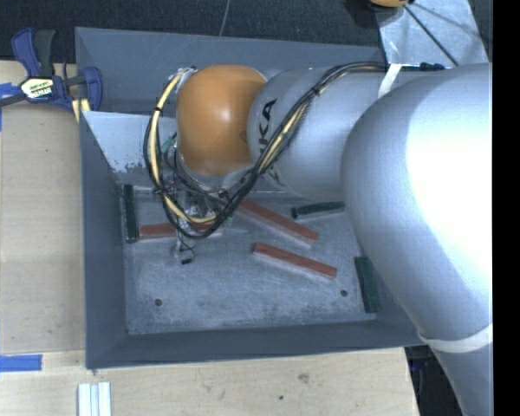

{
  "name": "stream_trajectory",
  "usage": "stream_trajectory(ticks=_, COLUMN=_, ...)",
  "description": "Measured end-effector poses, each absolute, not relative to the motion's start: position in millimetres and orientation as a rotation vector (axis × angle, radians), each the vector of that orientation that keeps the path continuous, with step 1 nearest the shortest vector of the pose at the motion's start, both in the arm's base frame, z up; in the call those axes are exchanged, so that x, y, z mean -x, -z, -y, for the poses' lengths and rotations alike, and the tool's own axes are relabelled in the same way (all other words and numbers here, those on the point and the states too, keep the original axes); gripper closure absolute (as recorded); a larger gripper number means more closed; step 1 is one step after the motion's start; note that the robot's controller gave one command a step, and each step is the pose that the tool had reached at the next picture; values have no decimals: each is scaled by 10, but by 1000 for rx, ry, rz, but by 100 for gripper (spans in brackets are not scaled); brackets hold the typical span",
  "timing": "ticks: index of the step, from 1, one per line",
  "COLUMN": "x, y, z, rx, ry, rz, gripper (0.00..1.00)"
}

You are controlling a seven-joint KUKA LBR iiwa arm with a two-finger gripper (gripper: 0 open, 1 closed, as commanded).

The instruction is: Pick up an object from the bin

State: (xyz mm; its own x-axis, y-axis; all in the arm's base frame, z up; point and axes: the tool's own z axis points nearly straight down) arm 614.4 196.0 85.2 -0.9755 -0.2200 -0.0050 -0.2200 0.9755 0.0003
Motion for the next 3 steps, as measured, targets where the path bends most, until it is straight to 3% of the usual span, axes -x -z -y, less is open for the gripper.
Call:
stream_trajectory(ticks=1, x=-6141, y=-856, z=-1963, rx=344, ry=-1, rz=-3119, gripper=0)
stream_trajectory(ticks=2, x=-5979, y=-709, z=-1720, rx=24, ry=-3, rz=-3138, gripper=100)
stream_trajectory(ticks=3, x=-5979, y=-710, z=-1720, rx=23, ry=-3, rz=-3138, gripper=100)
